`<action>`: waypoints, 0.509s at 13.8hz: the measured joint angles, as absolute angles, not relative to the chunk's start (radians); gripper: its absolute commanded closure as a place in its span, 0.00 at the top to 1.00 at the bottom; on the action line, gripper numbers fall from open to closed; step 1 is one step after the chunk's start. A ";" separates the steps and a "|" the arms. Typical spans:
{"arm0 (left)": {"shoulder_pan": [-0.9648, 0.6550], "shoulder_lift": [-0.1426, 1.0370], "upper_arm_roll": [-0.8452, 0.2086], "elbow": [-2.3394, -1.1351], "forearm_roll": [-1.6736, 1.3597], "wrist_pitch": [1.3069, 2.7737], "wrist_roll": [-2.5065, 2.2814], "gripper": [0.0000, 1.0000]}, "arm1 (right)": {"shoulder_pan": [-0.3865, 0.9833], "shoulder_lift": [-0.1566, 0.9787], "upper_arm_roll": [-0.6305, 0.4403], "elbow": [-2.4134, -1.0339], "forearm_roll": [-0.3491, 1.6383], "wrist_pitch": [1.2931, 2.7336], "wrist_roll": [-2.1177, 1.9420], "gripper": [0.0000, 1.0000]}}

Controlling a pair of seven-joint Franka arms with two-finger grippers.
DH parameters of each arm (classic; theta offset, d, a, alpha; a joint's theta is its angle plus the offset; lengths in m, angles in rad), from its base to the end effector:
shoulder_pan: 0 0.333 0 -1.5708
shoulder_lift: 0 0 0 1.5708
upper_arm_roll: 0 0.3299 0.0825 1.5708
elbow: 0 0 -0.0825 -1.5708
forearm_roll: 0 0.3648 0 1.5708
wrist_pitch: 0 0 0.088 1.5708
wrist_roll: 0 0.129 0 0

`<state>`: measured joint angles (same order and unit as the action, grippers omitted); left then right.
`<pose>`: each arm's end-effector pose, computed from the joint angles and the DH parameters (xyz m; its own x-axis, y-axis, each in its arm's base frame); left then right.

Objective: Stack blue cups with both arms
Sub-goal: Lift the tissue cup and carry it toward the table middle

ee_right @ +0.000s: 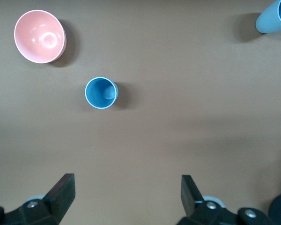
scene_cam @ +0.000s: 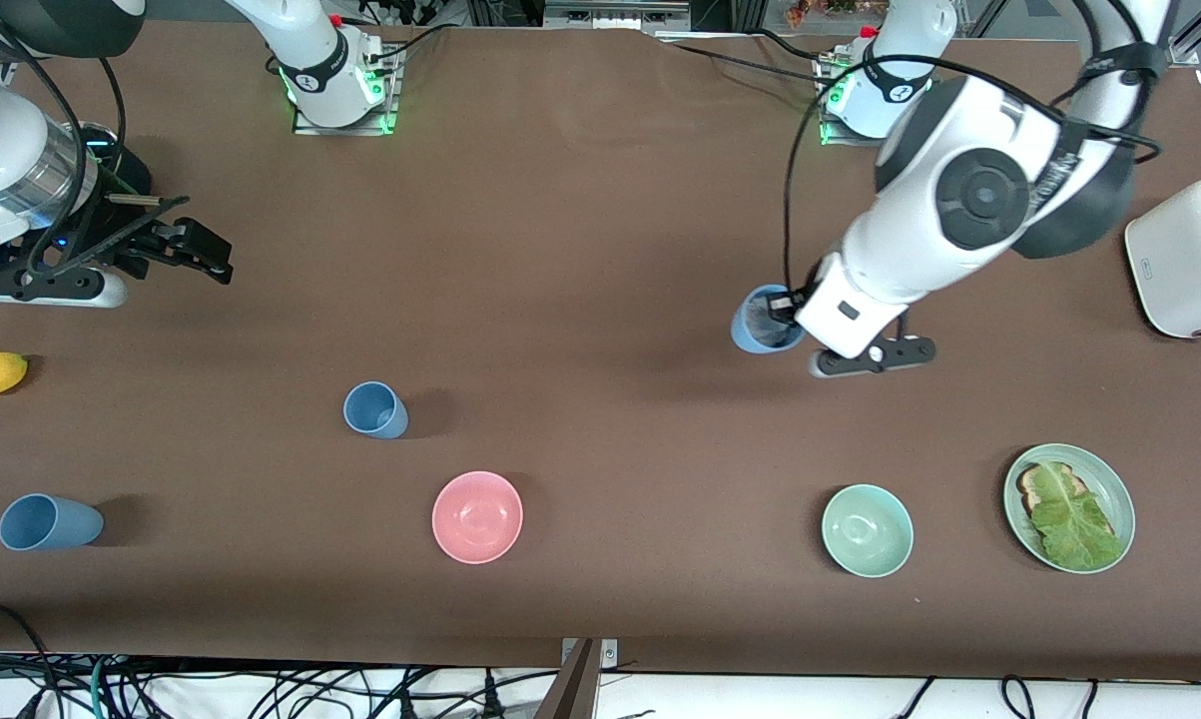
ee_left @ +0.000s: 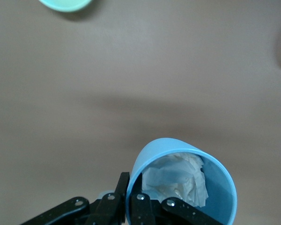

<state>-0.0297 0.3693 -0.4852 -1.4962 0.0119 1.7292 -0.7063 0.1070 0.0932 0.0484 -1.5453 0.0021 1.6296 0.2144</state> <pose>0.5716 -0.2750 0.4670 0.9643 0.1993 -0.1742 0.2121 -0.9756 0.0577 0.5625 0.0871 0.5817 0.9982 -0.0593 -0.0100 -0.0593 -0.9982 -0.0046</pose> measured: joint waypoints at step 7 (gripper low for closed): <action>-0.172 0.432 -0.486 -1.496 0.019 1.843 -0.983 0.00 | 0.107 0.093 0.048 -1.545 0.002 1.630 0.214 1.00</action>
<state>-0.1717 0.4322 -0.4861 -1.4962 0.0194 1.8425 -0.9833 0.1069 0.0932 0.0484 -1.5453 0.0021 1.6297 0.2144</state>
